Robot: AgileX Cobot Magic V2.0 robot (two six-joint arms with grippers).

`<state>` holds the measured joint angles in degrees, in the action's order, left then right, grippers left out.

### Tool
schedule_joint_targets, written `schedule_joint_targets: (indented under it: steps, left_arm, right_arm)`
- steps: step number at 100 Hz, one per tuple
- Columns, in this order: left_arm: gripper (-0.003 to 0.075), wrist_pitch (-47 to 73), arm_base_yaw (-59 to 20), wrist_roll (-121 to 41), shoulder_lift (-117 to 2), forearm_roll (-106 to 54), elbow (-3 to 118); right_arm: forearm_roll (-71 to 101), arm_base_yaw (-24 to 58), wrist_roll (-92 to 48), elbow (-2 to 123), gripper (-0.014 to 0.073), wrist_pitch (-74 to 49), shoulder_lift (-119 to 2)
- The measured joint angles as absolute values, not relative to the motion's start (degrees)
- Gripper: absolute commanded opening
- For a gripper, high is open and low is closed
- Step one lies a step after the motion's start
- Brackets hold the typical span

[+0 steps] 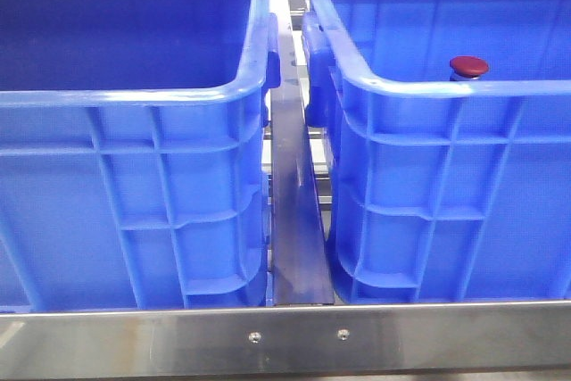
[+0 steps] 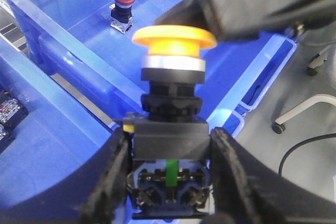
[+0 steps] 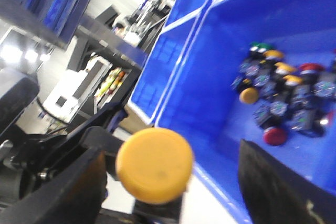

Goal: Pick red and yellow buttons and place in box
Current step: 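Grasp the yellow button's cap with the right gripper, then release the left gripper and carry the yellow button toward the other bin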

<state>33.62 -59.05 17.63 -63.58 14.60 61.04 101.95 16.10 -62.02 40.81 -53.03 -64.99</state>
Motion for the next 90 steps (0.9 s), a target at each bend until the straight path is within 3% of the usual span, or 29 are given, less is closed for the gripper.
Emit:
schedule_joint_targets:
  steps: [18,39,48,55,62,74,79,90]
  left_arm:
    - [-0.0019,33.6,-59.1,17.6,-63.6,14.6,61.0]
    - [-0.0018,33.5,-59.1,17.6,-63.6,14.6,61.0]
    - [-0.0004,33.3,-59.1,17.6,-63.5,14.6,61.0]
    - [0.0060,33.3,-59.1,17.6,-63.5,14.6,61.0]
    - [0.0184,33.3,-59.1,17.6,-63.5,14.6,61.0]
    - [0.0498,33.3,-59.1,17.6,-63.5,14.6,61.0]
    - [0.0594,33.3,-59.1,17.6,-63.5,14.6,61.0]
    - [0.0669,33.3,-59.1,17.6,-63.5,14.6,61.0]
  right_arm:
    - [102.0,19.8,-62.0,43.5,0.0528,-53.0,-67.5]
    - [101.9,20.3,-62.0,44.4,0.0261,-52.4,-68.0]
    - [101.9,20.3,-61.9,44.4,0.0215,-52.0,-68.0]
    - [101.8,20.3,-61.9,44.4,0.0215,-51.9,-68.0]
    - [101.8,20.3,-61.9,44.4,0.0215,-51.9,-68.0]
    - [101.8,20.3,-62.1,44.4,0.0215,-51.8,-68.0]
    - [101.7,20.3,-62.4,44.4,0.0215,-51.4,-68.0]
    - [101.6,20.3,-62.8,44.4,0.0215,-50.8,-68.0]
